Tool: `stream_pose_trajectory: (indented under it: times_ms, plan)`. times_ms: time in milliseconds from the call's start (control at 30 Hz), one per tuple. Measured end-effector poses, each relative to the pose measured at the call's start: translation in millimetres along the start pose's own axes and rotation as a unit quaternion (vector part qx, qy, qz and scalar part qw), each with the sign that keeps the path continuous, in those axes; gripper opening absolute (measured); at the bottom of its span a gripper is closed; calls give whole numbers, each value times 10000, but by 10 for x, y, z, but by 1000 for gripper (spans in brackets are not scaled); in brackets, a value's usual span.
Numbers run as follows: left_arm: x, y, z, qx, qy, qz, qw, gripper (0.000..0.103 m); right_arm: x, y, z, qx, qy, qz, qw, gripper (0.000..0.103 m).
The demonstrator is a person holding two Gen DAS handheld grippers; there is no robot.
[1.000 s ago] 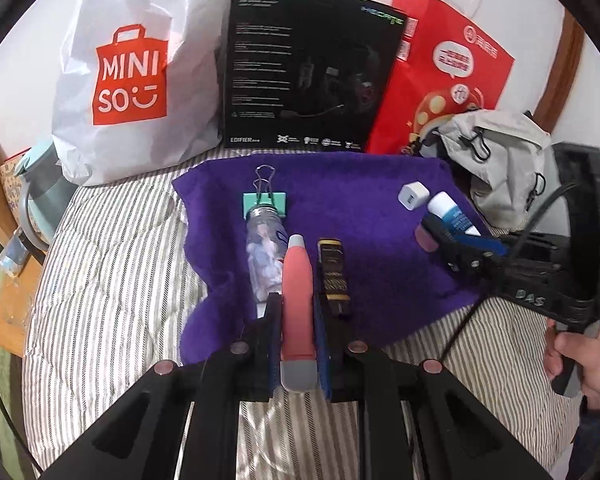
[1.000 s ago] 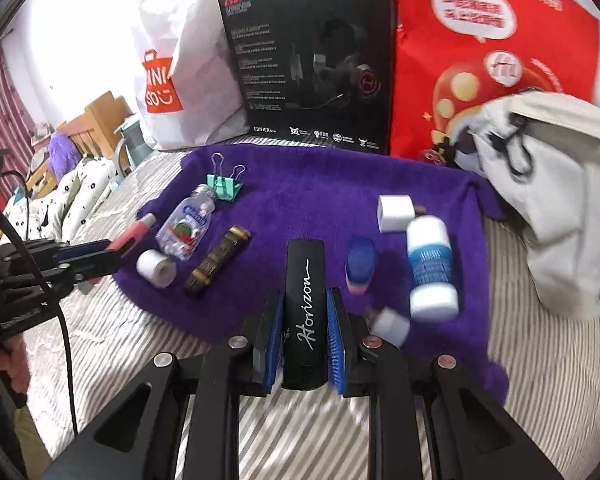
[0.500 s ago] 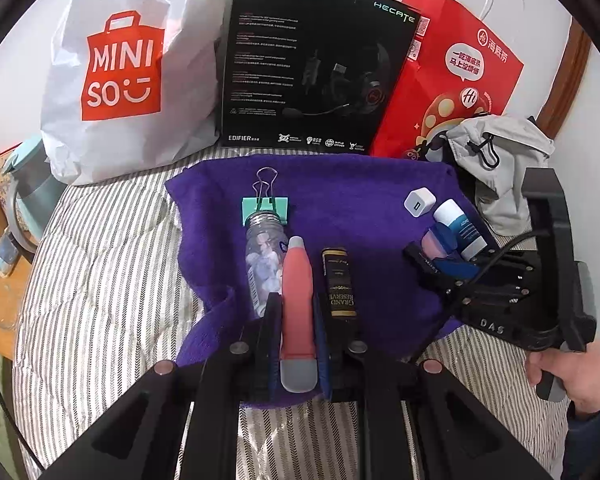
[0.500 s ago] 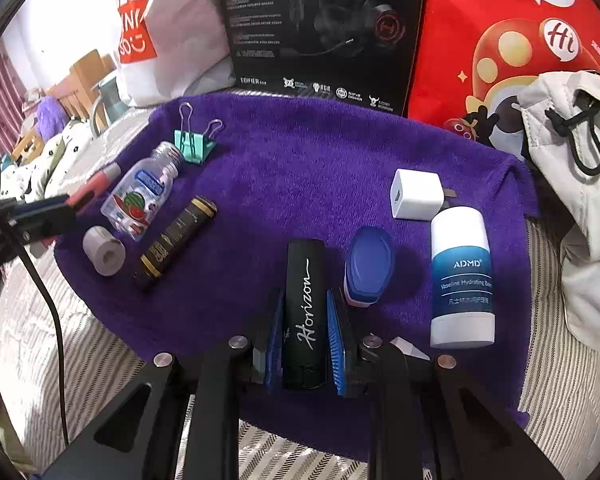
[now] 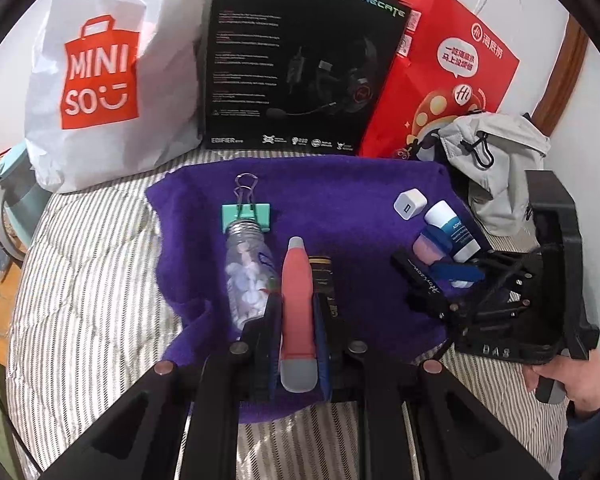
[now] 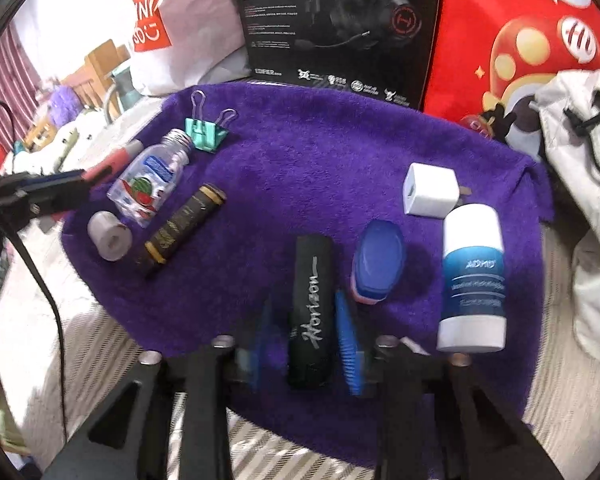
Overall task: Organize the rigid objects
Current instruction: 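Place pink tube with left while right places Horizon case on towel, then open the left gripper to release the pink tube and withdraw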
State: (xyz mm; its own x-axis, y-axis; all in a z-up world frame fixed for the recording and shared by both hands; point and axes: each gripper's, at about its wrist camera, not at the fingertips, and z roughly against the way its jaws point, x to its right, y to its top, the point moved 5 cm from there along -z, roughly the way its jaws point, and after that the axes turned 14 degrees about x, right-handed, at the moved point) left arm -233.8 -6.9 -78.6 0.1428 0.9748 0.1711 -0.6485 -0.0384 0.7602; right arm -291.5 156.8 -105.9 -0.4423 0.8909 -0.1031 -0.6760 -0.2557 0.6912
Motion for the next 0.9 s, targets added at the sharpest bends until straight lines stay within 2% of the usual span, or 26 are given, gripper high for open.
stream_pose_trajectory:
  times_ms: [33,67,133,233,533,900]
  plan:
    - [21,-3,-24,-20,-12,-24,10000,15,-5,-6,16,-5,-95,61,9999,51]
    - [42,-6,-50,-30,-18,-44,10000,15,-19,-20,40,7,-218,178,9996,53]
    - [77,-11,-98,-64,-44,-58,10000,15,-27,-38,79,12,-313,260,9992,53]
    - [130,-18,-177,-122,-83,-82,9999,15,-16,-50,171,62,-232,122,9996,53]
    - [368,-83,-474,-340,-188,-254,9989,15,111,-72,665,484,-268,-164,9983,57]
    - [477,-74,-684,-649,-92,-490,9966,15,324,-424,1156,572,-395,-728,9949,61]
